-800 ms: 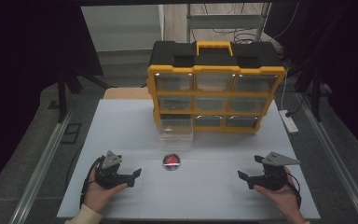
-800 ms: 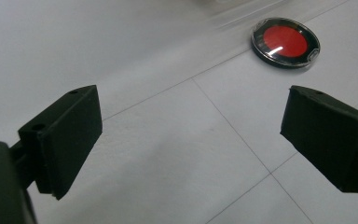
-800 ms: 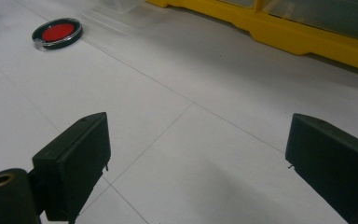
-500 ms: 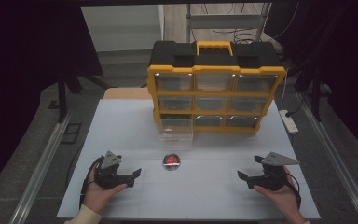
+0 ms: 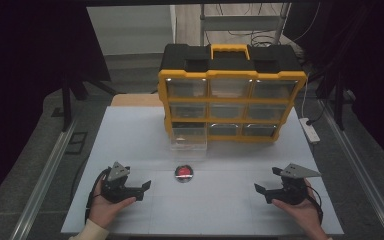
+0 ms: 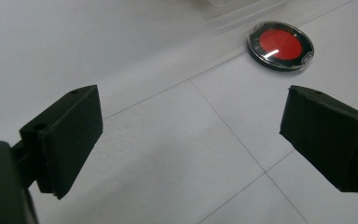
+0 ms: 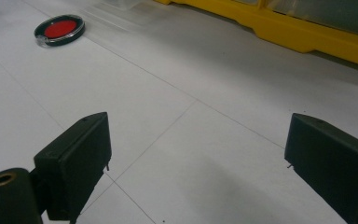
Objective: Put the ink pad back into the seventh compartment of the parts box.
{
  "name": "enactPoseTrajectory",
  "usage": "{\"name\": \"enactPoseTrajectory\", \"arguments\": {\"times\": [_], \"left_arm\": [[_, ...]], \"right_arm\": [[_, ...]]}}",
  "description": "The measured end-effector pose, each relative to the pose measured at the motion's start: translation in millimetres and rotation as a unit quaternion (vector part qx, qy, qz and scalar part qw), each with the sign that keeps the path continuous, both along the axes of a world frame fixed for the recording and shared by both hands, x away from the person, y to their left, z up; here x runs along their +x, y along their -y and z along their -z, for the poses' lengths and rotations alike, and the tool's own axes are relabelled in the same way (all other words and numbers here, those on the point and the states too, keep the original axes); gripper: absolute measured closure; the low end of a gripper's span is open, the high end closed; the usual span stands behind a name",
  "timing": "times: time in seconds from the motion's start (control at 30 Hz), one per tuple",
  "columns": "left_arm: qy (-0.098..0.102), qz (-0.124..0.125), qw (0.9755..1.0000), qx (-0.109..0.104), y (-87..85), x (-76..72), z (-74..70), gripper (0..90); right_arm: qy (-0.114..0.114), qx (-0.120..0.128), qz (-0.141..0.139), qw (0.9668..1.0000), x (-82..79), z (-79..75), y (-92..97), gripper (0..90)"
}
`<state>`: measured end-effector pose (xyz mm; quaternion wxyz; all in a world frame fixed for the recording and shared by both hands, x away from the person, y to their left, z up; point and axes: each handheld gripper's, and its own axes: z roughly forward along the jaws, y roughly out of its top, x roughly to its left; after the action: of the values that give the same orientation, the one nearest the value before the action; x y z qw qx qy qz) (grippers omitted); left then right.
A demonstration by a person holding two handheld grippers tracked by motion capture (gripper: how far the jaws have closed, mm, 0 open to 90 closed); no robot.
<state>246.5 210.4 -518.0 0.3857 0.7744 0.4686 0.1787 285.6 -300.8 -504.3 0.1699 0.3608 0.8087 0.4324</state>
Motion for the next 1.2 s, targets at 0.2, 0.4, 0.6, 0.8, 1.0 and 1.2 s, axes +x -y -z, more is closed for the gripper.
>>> {"name": "enactPoseTrajectory", "arguments": {"times": [0.2, 0.4, 0.6, 0.8, 1.0, 1.2], "left_arm": [[-0.001, -0.002, 1.0, 0.001, 0.2, 1.1, -0.4, 6.6], [-0.002, -0.006, 1.0, 0.001, 1.0, 3.0, -3.0, 6.8], [-0.002, -0.003, 1.0, -0.002, 6.6, 4.5, -11.8, 6.8], [0.005, 0.008, 1.0, 0.001, 14.6, 3.5, -19.5, 7.0], [0.007, 0.026, 0.9996, 0.002, 24.2, 3.6, -26.9, 7.0], [0.003, 0.04, 0.9992, 0.003, 33.9, 6.3, -30.8, 7.1]], "right_arm": [[0.0, 0.001, -0.002, 1.0, 0.0, -0.1, 0.2, 7.1], [-0.001, 0.0, -0.001, 1.0, 0.6, 0.5, 0.5, 7.1], [-0.003, 0.001, -0.003, 1.0, -0.4, 0.2, 0.3, 7.3], [-0.002, 0.001, -0.003, 1.0, -0.9, 0.0, 0.7, 7.3], [-0.001, 0.0, -0.003, 1.0, -0.9, -0.1, 0.3, 7.4], [-0.002, -0.001, -0.002, 1.0, -0.9, 0.3, 0.4, 7.4]]}}
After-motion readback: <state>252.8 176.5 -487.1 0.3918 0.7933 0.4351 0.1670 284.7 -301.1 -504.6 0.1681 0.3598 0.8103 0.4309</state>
